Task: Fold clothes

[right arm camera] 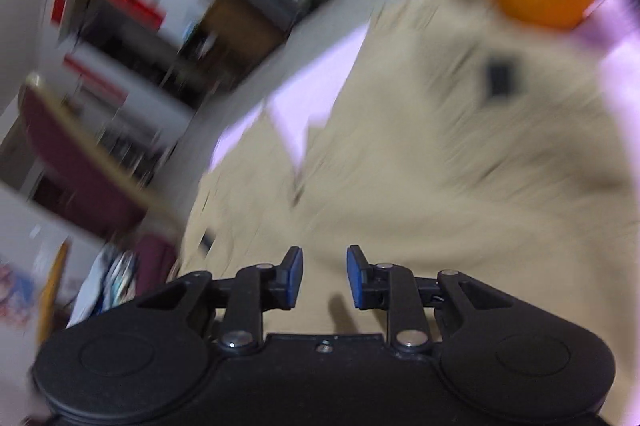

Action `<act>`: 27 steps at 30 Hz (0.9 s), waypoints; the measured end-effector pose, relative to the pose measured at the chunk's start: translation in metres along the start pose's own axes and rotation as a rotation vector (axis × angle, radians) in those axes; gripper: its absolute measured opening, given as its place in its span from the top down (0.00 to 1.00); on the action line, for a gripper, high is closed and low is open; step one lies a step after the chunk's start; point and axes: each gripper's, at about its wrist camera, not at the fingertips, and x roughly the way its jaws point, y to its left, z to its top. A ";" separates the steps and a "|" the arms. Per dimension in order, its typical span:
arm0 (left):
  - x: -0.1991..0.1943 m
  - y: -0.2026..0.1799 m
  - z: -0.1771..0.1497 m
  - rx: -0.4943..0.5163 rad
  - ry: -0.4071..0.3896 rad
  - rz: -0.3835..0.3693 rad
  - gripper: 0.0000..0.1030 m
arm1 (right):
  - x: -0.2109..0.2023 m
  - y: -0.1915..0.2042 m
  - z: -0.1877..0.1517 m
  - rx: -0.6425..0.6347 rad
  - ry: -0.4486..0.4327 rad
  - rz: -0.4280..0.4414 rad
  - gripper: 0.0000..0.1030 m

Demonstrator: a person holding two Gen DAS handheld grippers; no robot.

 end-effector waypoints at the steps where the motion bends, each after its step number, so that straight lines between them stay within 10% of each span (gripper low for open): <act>1: 0.004 0.000 -0.001 0.001 0.007 -0.010 0.85 | 0.013 -0.003 0.001 0.008 0.045 0.009 0.76; 4: 0.006 0.013 -0.007 -0.029 0.013 -0.023 0.83 | 0.030 -0.025 0.009 0.051 0.087 0.003 0.88; 8: -0.014 0.050 -0.013 -0.114 -0.002 0.137 0.89 | -0.007 -0.083 0.027 0.289 -0.133 -0.034 1.00; 11: -0.031 0.075 -0.005 -0.187 -0.062 0.269 0.92 | -0.038 -0.095 0.032 0.370 -0.286 -0.101 0.99; 15: -0.032 0.072 0.025 -0.159 -0.133 0.237 0.93 | -0.043 -0.060 0.035 0.270 -0.316 -0.086 0.86; 27: 0.067 0.048 0.084 0.055 -0.080 0.061 0.90 | 0.098 0.085 0.034 -0.127 0.224 0.205 0.80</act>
